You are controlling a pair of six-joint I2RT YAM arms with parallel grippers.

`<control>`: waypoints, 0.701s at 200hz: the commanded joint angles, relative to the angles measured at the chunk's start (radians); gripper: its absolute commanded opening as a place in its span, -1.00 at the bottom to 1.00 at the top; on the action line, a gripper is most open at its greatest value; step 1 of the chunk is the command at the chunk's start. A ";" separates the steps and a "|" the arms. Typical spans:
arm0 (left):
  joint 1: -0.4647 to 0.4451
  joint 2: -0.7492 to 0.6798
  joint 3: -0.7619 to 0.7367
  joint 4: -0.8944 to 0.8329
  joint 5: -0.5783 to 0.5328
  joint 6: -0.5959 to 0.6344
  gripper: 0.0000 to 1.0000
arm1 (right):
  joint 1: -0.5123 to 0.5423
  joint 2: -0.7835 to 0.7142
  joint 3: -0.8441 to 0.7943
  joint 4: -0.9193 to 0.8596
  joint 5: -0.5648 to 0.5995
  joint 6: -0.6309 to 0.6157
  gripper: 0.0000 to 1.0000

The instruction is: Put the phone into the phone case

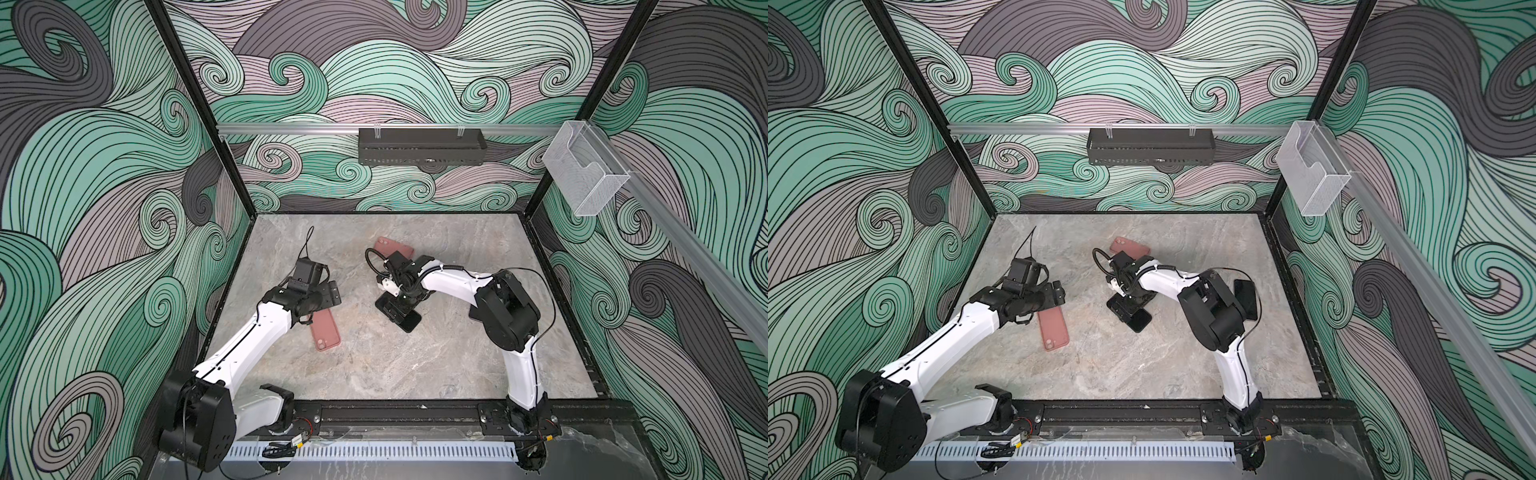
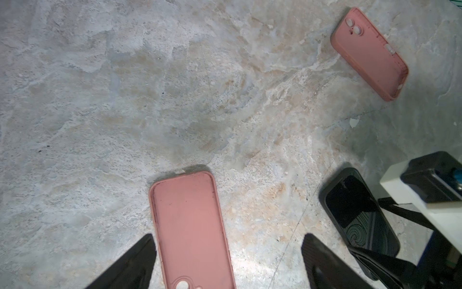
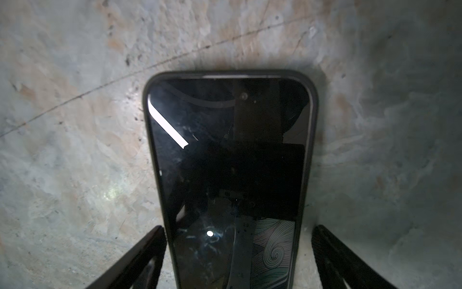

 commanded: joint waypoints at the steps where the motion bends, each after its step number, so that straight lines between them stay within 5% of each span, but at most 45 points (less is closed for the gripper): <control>1: 0.007 -0.039 -0.011 -0.012 -0.034 -0.012 0.87 | 0.008 0.021 0.015 -0.035 0.026 0.025 0.79; 140: 0.010 -0.105 -0.049 0.008 -0.037 -0.021 0.87 | 0.062 0.097 0.039 -0.154 0.178 0.132 0.62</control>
